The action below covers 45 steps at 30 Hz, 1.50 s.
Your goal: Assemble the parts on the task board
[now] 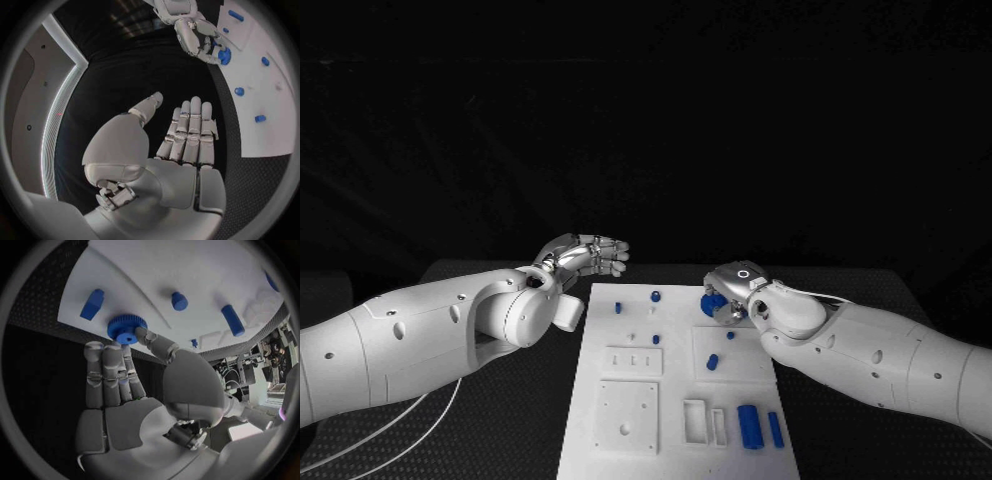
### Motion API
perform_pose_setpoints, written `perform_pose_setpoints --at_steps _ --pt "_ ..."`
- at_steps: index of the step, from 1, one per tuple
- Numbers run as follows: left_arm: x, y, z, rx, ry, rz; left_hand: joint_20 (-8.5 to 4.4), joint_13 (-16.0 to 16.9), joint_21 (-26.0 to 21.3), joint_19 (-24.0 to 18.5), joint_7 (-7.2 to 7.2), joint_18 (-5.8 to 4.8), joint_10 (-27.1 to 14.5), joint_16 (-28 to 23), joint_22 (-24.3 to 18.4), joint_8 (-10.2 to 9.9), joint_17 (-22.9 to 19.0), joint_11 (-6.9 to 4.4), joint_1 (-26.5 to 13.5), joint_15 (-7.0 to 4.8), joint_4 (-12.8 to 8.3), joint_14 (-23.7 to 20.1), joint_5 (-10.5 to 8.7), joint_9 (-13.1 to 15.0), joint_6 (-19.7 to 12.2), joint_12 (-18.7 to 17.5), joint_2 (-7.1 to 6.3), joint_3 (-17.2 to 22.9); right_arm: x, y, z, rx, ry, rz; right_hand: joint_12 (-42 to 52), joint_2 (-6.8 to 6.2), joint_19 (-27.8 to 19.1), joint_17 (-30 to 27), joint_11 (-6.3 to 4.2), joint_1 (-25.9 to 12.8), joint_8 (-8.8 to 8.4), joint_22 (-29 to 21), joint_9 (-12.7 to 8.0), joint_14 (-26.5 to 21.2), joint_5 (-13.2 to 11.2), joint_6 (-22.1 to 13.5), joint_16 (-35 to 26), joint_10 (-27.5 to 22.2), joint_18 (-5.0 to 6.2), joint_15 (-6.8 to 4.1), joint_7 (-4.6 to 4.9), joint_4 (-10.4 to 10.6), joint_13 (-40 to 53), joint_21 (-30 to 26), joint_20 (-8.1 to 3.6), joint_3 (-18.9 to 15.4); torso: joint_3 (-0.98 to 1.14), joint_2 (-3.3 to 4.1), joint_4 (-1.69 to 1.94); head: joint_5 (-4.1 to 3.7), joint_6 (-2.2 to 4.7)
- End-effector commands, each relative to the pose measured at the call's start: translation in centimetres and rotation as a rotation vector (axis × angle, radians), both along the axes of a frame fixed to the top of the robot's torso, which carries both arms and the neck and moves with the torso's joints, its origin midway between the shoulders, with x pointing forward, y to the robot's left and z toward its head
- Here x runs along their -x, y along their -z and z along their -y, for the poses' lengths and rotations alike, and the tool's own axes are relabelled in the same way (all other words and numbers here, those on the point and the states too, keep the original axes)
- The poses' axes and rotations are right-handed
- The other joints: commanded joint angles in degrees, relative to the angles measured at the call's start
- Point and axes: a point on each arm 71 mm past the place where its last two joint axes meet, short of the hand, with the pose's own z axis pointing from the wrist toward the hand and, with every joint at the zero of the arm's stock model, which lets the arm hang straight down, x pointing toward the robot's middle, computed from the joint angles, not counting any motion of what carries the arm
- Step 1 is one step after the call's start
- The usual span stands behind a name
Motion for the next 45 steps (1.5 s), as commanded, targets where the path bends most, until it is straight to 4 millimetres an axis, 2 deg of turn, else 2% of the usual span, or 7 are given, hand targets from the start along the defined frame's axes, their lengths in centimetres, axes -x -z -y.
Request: perform_pose_setpoints --at_steps 1,11,15,24,37,41,45 --pt "0.1 -0.1 0.1 0.003 0.012 0.008 0.10 -0.1 0.4 -0.2 0.19 0.96 0.0 -0.4 1.1 -0.4 0.1 0.25 -0.4 0.13 -0.4 0.2 -0.27 0.1 -0.1 -0.4 0.08 0.0 0.4 -0.6 -0.6 -0.016 -0.025 0.043 -0.2 -1.16 0.4 -0.1 -1.22 -0.2 1.01 0.9 0.0 -0.1 -0.3 1.4 0.4 4.5 4.83 -0.48 -1.06 0.5 1.8 0.2 0.05 0.9 -0.01 -0.03 -0.04 0.15 0.16" --pt "0.1 -0.1 0.1 0.002 0.011 0.009 0.10 -0.1 0.4 -0.2 0.19 0.96 0.0 -0.4 1.1 -0.4 0.1 0.26 -0.5 0.13 -0.5 0.2 -0.26 0.1 -0.1 -0.4 0.06 0.0 1.5 -1.3 -4.1 -0.037 -0.125 0.125 -0.3 -1.82 0.5 -0.1 -1.24 0.0 0.94 0.9 0.0 -0.1 -0.6 1.5 0.4 4.6 4.83 -0.49 -1.07 0.8 1.9 0.2 -0.03 1.3 -0.06 -0.03 0.07 0.95 0.46" --pt "0.0 -0.1 0.1 0.001 0.009 0.009 0.10 -0.1 0.4 -0.2 0.19 0.96 0.0 -0.4 1.1 -0.4 0.1 0.26 -0.5 0.13 -0.5 0.2 -0.26 0.1 -0.1 -0.4 0.05 0.1 1.8 -1.6 -5.6 -0.057 -0.153 0.144 -0.5 -3.39 0.7 -0.2 -1.24 0.5 0.86 0.8 -0.1 -0.1 -1.7 1.6 0.4 4.7 4.83 -0.49 -1.11 1.7 2.1 0.1 -0.11 2.3 -0.13 0.00 0.21 1.10 0.63" --pt "-0.1 -0.1 0.2 0.001 0.011 0.009 0.10 -0.1 0.4 -0.2 0.19 0.96 0.0 -0.4 1.1 -0.4 0.1 0.26 -0.5 0.14 -0.5 0.2 -0.26 0.1 -0.1 -0.4 0.05 0.1 2.2 -1.6 -8.2 -0.064 -0.190 0.139 -0.6 -3.76 0.8 -0.3 -1.24 0.6 0.81 0.8 -0.1 -0.1 -2.0 1.7 0.4 4.7 4.83 -0.49 -1.11 2.1 2.2 0.1 -0.13 2.6 -0.26 0.04 0.41 1.16 0.72" --pt "-0.2 -0.1 0.7 0.002 0.018 0.010 0.11 -0.1 0.4 -0.2 0.19 0.95 0.0 -0.4 1.1 -0.4 0.1 0.25 -0.6 0.14 -0.6 0.2 -0.27 0.1 -0.1 -0.4 0.06 0.2 2.3 -0.7 -10.7 -0.052 -0.217 0.112 -0.8 -4.01 0.7 -0.3 -1.18 0.5 0.67 0.8 -0.2 -0.1 -2.1 1.5 0.3 4.5 4.83 -0.45 -1.04 2.3 2.2 0.0 -0.12 2.6 -0.26 0.12 0.49 1.30 0.51" --pt "-0.1 -0.1 0.9 0.003 0.022 0.010 0.11 -0.1 0.4 -0.2 0.19 0.95 0.0 -0.4 1.1 -0.4 0.2 0.25 -0.6 0.14 -0.6 0.2 -0.27 0.1 -0.1 -0.4 0.07 0.2 2.2 -0.4 -10.9 -0.043 -0.216 0.104 -0.9 -3.99 0.7 -0.3 -1.17 0.5 0.64 0.8 -0.2 -0.2 -2.0 1.5 0.3 4.5 4.83 -0.43 -1.02 2.3 2.2 0.0 -0.12 2.6 -0.42 0.19 0.76 1.13 0.45" --pt "-0.1 -0.1 1.1 0.005 0.027 0.010 0.12 -0.1 0.4 -0.2 0.18 0.96 0.0 -0.5 1.1 -0.4 0.2 0.25 -0.6 0.15 -0.6 0.2 -0.27 0.1 -0.1 -0.4 0.08 0.2 2.1 -0.2 -10.8 -0.038 -0.212 0.099 -0.9 -3.97 0.6 -0.3 -1.15 0.4 0.60 0.8 -0.2 -0.2 -2.0 1.4 0.3 4.4 4.83 -0.41 -1.00 2.3 2.2 0.0 -0.11 2.5 -0.34 0.15 0.67 1.32 0.25"
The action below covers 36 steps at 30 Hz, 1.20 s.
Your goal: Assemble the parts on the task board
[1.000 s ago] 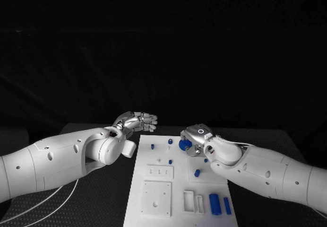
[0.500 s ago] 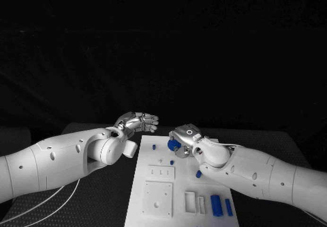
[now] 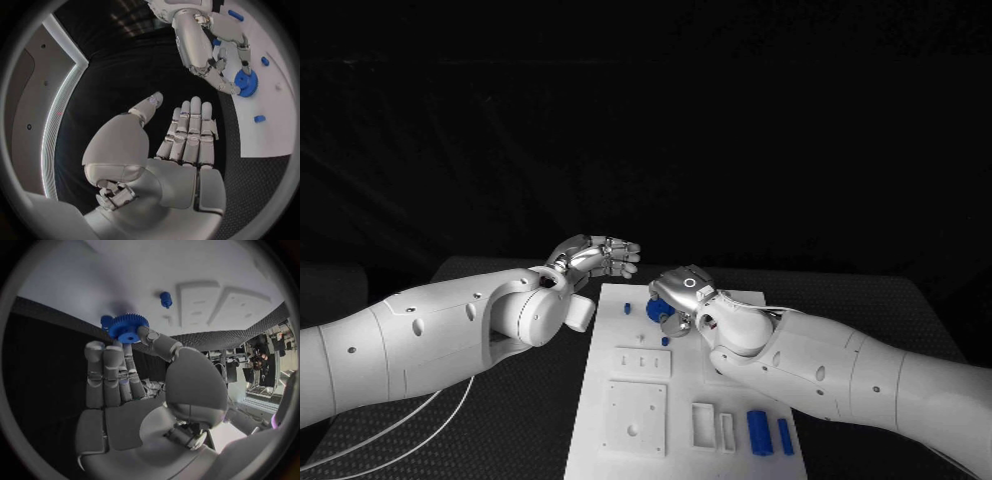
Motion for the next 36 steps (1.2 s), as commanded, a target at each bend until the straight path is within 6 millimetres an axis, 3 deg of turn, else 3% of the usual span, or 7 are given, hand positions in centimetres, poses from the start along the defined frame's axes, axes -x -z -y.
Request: perform_pose_setpoints --at_steps 1,4,17,28,36 --pt "0.09 -0.15 0.33 0.004 0.018 0.009 0.12 -0.1 0.2 -0.2 0.19 0.97 0.0 -0.2 1.2 -0.4 0.1 0.25 -0.6 0.15 -0.5 0.2 -0.27 0.1 -0.1 -0.3 0.07 0.0 -0.03 0.21 -0.03 0.021 -0.005 -0.004 -0.2 0.02 -0.1 -0.1 -0.23 0.5 0.07 0.8 0.1 -0.3 -0.1 0.3 0.3 3.5 4.79 -0.28 0.14 0.3 0.1 0.0 -0.02 0.2 0.05 0.00 -0.01 0.18 -0.20" --pt "0.07 -0.15 0.27 0.003 0.015 0.009 0.12 -0.1 0.2 -0.2 0.19 0.97 0.0 -0.2 1.2 -0.4 0.1 0.25 -0.6 0.15 -0.5 0.2 -0.27 0.1 -0.1 -0.3 0.08 0.1 -0.07 0.27 -0.12 0.022 -0.004 -0.006 -0.3 0.01 -0.1 -0.1 -0.22 0.5 0.04 0.8 0.1 -0.3 -0.1 0.3 0.3 3.5 4.79 -0.26 0.16 0.3 0.1 0.0 -0.02 0.1 0.00 0.02 0.02 0.20 -0.29" --pt "0.06 -0.15 0.43 0.004 0.018 0.009 0.12 -0.1 0.2 -0.2 0.19 0.97 0.0 -0.3 1.2 -0.4 0.1 0.25 -0.7 0.15 -0.5 0.2 -0.28 0.1 -0.1 -0.3 0.08 0.1 -0.57 0.61 -0.17 0.040 0.011 -0.033 -0.6 -0.30 -0.3 -0.2 -0.07 0.3 -0.24 0.8 0.0 -0.5 -0.1 -0.1 0.1 3.0 4.79 -0.12 0.35 0.2 0.1 -0.2 0.04 -0.2 0.14 -0.01 -0.17 0.47 -0.25" --pt "0.05 -0.14 0.46 0.004 0.021 0.008 0.13 -0.1 0.2 -0.2 0.21 0.97 0.0 -0.3 1.2 -0.4 0.1 0.27 -0.8 0.16 -0.5 0.2 -0.28 0.1 -0.1 -0.3 0.08 0.1 -0.82 0.83 0.02 0.030 0.034 -0.067 -1.1 -2.13 -1.6 -0.5 1.79 0.0 -2.23 0.9 -0.9 -1.4 -1.1 -4.0 -0.2 -2.6 4.79 1.73 1.97 0.0 -1.2 -0.9 0.29 -2.6 0.14 -0.04 -0.21 0.57 -0.32" --pt "0.08 -0.14 0.45 0.005 0.022 0.007 0.13 -0.1 0.2 -0.2 0.22 0.96 0.0 -0.3 1.2 -0.4 0.2 0.28 -0.8 0.16 -0.5 0.2 -0.27 0.1 -0.1 -0.3 0.09 0.1 -0.69 0.94 -0.07 0.034 0.031 -0.084 -0.9 -2.50 -2.2 -0.6 2.35 -0.7 -2.49 1.0 -0.9 -1.9 -1.1 -5.3 -0.1 -4.5 4.79 2.26 2.05 -0.5 -2.0 -1.1 0.37 -4.8 0.14 -0.03 -0.18 0.56 -0.43"
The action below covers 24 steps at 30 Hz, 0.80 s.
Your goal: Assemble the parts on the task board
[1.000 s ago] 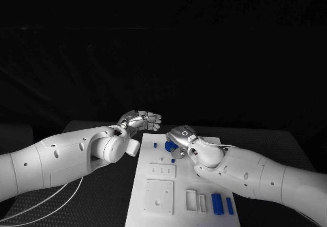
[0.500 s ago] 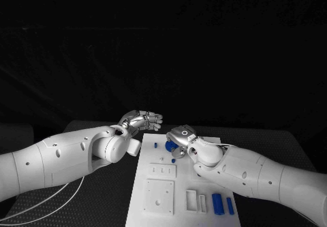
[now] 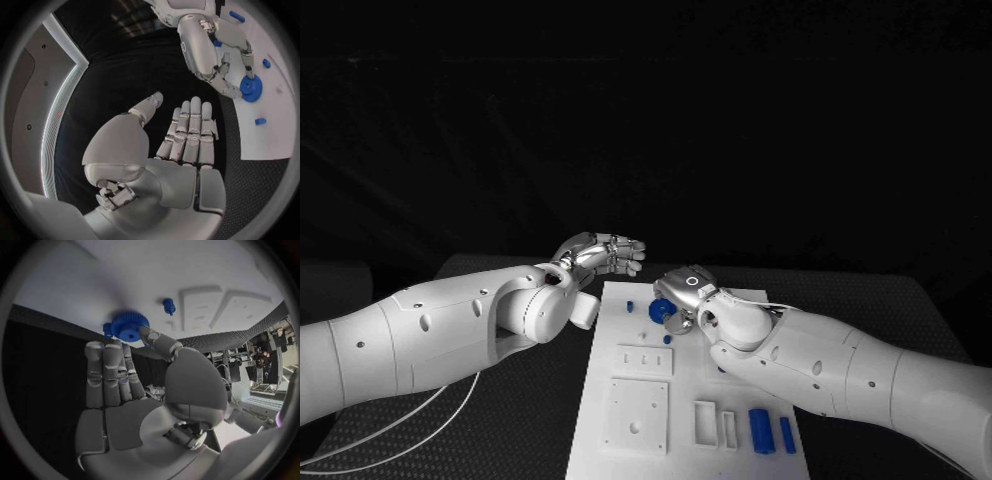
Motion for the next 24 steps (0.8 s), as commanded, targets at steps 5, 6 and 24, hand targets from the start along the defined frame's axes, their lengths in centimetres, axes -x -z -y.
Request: perform_pose_setpoints --at_steps 5,6,24 --pt "0.1 -0.1 0.2 0.004 0.017 0.007 0.13 -0.1 0.2 -0.2 0.23 0.97 0.0 -0.3 1.1 -0.4 0.1 0.28 -0.7 0.16 -0.4 0.2 -0.26 0.1 -0.2 -0.3 -0.13 0.0 0.1 0.3 0.2 0.020 0.004 -0.036 0.0 -0.22 -0.5 -0.2 0.02 0.1 -0.35 0.9 0.0 -0.2 0.0 -0.5 -0.2 -0.5 4.78 0.35 0.07 0.0 -0.2 -0.4 0.06 -0.2 -0.02 -0.02 -0.09 0.04 -0.08" --pt "0.1 -0.1 0.2 0.004 0.017 0.007 0.13 -0.1 0.2 -0.2 0.23 0.97 0.0 -0.3 1.1 -0.4 0.1 0.28 -0.7 0.16 -0.4 0.2 -0.26 0.1 -0.2 -0.3 -0.13 0.0 0.1 0.3 0.2 0.020 0.005 -0.037 0.0 -0.23 -0.5 -0.2 0.03 0.0 -0.33 1.0 0.0 -0.2 0.0 -0.5 -0.2 -0.5 4.78 0.36 0.07 -0.1 -0.3 -0.4 0.10 -0.3 -0.02 -0.02 -0.09 0.04 -0.08" --pt "-0.2 -0.1 -0.7 0.000 -0.005 0.012 0.13 -0.1 0.3 -0.2 0.24 0.97 0.1 -0.4 1.1 -0.4 0.1 0.29 -0.8 0.16 -0.4 0.2 -0.25 0.1 -0.2 -0.4 -0.13 0.1 0.8 -1.7 1.6 -0.198 -0.034 0.018 0.0 -0.37 -0.7 -0.3 0.10 0.0 -0.35 1.0 0.0 -0.3 0.0 -0.7 -0.1 -0.6 4.78 0.42 0.06 -0.3 -0.6 -0.5 0.15 -0.5 0.12 -0.09 -0.28 -0.01 0.39"
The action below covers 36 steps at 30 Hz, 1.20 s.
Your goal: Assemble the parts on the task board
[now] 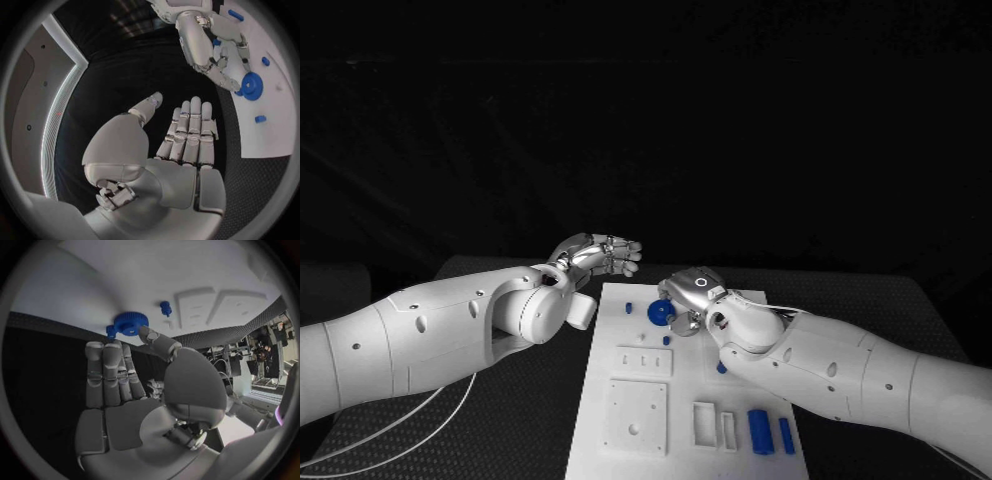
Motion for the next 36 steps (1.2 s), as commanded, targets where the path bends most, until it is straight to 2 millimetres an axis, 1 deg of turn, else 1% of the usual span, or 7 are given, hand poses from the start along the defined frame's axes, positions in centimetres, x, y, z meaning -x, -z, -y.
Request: perform_pose_setpoints --at_steps 1,6,11,21,25,31,36 --pt "-0.1 -0.2 -0.3 0.002 0.005 0.013 0.13 -0.1 0.3 -0.2 0.24 0.98 0.1 -0.4 1.1 -0.4 0.1 0.29 -0.5 0.16 -0.3 0.2 -0.25 0.1 -0.2 -0.4 0.09 -0.1 0.3 -2.1 0.5 -0.168 -0.035 0.017 0.0 -0.34 -0.5 -0.1 0.24 -0.1 -0.38 1.0 0.0 -0.1 0.0 -0.5 -0.1 -0.5 4.78 0.27 -0.27 -0.5 -0.2 -0.3 -0.06 -0.4 0.07 -0.09 -0.24 0.09 0.39" --pt "-0.4 -0.1 -1.0 -0.001 -0.010 0.017 0.13 -0.1 0.3 -0.2 0.23 0.98 0.1 -0.4 1.1 -0.4 0.1 0.28 -0.5 0.16 -0.3 0.2 -0.26 0.1 -0.2 -0.4 0.07 0.0 0.2 -4.8 3.0 -0.247 -0.026 -0.008 0.1 -0.29 -0.5 -0.2 0.28 -2.2 -0.52 1.0 -0.1 -0.1 0.3 -0.9 0.0 -0.5 4.78 0.32 -0.42 -0.2 -0.4 -0.3 0.13 -1.9 0.26 -0.30 -0.57 0.14 0.81" --pt "-0.7 0.0 -1.8 -0.006 -0.024 0.016 0.12 0.0 0.3 -0.3 0.14 0.99 0.2 -0.4 1.2 -0.3 0.2 0.22 -0.5 0.15 -0.5 0.2 -0.26 0.1 -0.1 -0.3 0.13 0.1 -0.2 -6.6 7.6 -0.274 0.016 -0.042 0.4 -0.15 -0.5 -0.3 0.13 -2.6 -0.49 1.0 -0.1 -0.1 0.5 -1.0 0.0 0.1 4.78 0.17 -0.56 0.0 -0.4 -0.2 0.10 -2.4 0.62 -0.77 -1.42 0.88 0.84" --pt "-0.8 0.7 -2.5 -0.020 -0.027 0.011 0.13 0.4 0.4 -0.3 -0.14 0.99 1.8 -0.5 1.2 0.2 0.5 -0.01 -0.8 0.15 -0.9 0.5 -0.30 0.5 0.8 0.4 0.41 0.4 -1.6 -6.3 15.3 -0.353 0.088 -0.169 1.0 0.59 -1.9 -0.3 -0.65 -0.3 -0.28 1.2 -0.1 -1.8 1.8 -1.1 0.0 2.1 4.78 -0.59 0.96 0.1 0.3 -0.5 -0.37 -2.6 1.50 -1.73 -3.00 1.47 0.92" --pt "-0.7 1.0 -2.5 -0.019 -0.023 0.005 0.10 0.6 0.5 -0.3 -0.31 0.98 2.6 -0.4 1.2 0.4 0.7 -0.33 -0.9 0.09 -1.1 0.7 -0.31 0.6 1.2 0.7 0.55 0.5 -2.1 -5.8 16.9 -0.333 0.122 -0.190 1.8 0.51 -2.8 0.0 -1.09 -0.9 -0.31 1.3 -0.1 -2.9 2.7 -1.6 0.4 3.5 4.78 -1.05 1.00 -0.1 1.3 -0.4 -0.12 -4.8 1.89 -1.92 -3.28 1.29 0.80" --pt "-0.6 1.2 -2.2 -0.016 -0.014 0.001 0.09 0.6 0.6 -0.3 -0.32 0.98 2.6 -0.4 1.2 0.4 0.7 -0.36 -1.0 0.08 -1.2 0.7 -0.31 0.6 1.2 0.8 0.55 0.5 -2.7 -3.4 19.6 -0.282 0.178 -0.267 4.7 0.80 -3.8 0.2 -2.50 -1.1 -0.30 1.1 0.0 -4.0 3.6 -2.7 1.0 6.3 4.78 -2.28 0.25 -0.6 6.3 -0.1 0.12 -8.4 2.43 -2.05 -3.62 -0.54 0.89" --pt "-0.5 1.3 -2.1 -0.015 -0.011 -0.002 0.09 0.6 0.6 -0.3 -0.31 0.97 2.5 -0.5 1.2 0.4 0.7 -0.32 -1.0 0.08 -1.2 0.7 -0.31 0.6 1.1 0.7 0.53 0.5 -2.8 -1.1 20.8 -0.315 0.203 -0.363 6.8 1.09 -4.2 0.3 -2.94 -1.2 -0.22 1.1 0.1 -4.6 2.7 -3.8 1.3 5.0 4.78 -2.81 -0.34 -0.8 12.7 0.0 0.20 -10.5 2.46 -1.98 -3.44 -1.45 0.69"
